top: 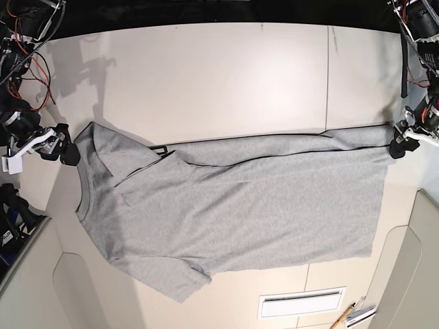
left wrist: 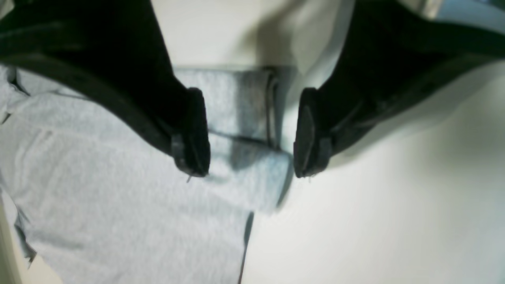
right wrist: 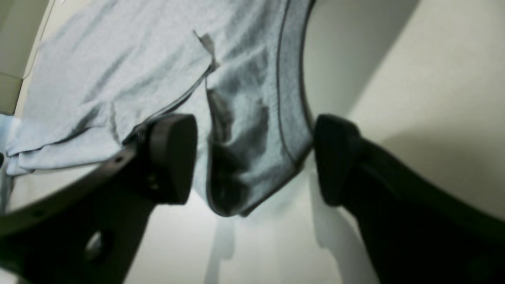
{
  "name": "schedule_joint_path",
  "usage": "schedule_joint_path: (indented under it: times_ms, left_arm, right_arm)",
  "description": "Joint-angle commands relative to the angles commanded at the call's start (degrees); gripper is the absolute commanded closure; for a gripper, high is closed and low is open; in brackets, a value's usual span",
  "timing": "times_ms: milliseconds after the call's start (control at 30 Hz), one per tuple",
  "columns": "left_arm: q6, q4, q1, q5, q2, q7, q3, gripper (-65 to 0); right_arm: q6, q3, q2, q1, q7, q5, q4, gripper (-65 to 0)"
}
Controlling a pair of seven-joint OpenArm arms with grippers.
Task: Fold the T-shirt properly
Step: 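Lift the grasped edge and fold it over the shirt body, then release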
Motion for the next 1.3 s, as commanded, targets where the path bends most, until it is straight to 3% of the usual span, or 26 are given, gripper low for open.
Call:
schedule_joint_path:
  times_ms: [133, 333, 567, 900, 967, 1033, 1167, 1200, 1300]
  left_arm:
    - [0.0, 0.0, 1.36, 0.04, 0.11, 0.0, 0.0, -47.2]
    - [0.0, -0.02, 1.36, 0.04, 1.6, 1.14, 0.13, -47.2]
    - [0.0, -0.02, 1.31, 2.21, 3.37, 1.05, 3.04, -47.1]
    - [0.0, -0.02, 1.31, 2.14, 4.48, 1.05, 3.23, -46.2]
    - [0.0, -0.02, 1.31, 2.16, 4.76, 1.05, 3.23, -37.4]
    - [0.0, -0.02, 1.33, 2.14, 4.74, 1.07, 3.23, -20.7]
    - [0.0, -0.02, 1.14, 2.19, 4.74, 1.09, 3.23, -0.8]
    - [0.0, -0.02, 1.01, 2.21, 4.63, 1.99, 3.23, 0.0]
    - [0.0, 0.04, -0.02, 2.14, 4.52, 5.29, 3.21, 0.0]
  right_arm:
    - [-0.2, -0.02, 0.0, 0.04, 1.55, -0.94, -1.86, -45.6]
    - [-0.11, -0.83, -0.02, 0.31, 4.26, -1.16, -9.14, -45.5]
    - [0.02, -1.53, -0.37, 0.31, 4.26, 0.0, -9.64, -45.4]
    - [0.02, -11.1, -1.4, 2.05, 6.12, -0.15, -9.64, -45.3]
    - [0.0, -11.17, -2.6, 3.43, 6.1, -1.9, -9.64, -45.3]
    - [0.0, -11.17, -3.5, 4.46, 6.08, -3.45, -9.64, -40.0]
    - [-0.13, -11.17, -4.02, 4.7, 5.9, -4.39, -9.64, -6.5]
    - [-0.13, -11.15, -3.98, 4.72, 5.9, -4.42, -9.64, 0.0]
    - [0.04, -10.99, -3.82, 4.74, 5.88, -4.35, -9.53, 0.0]
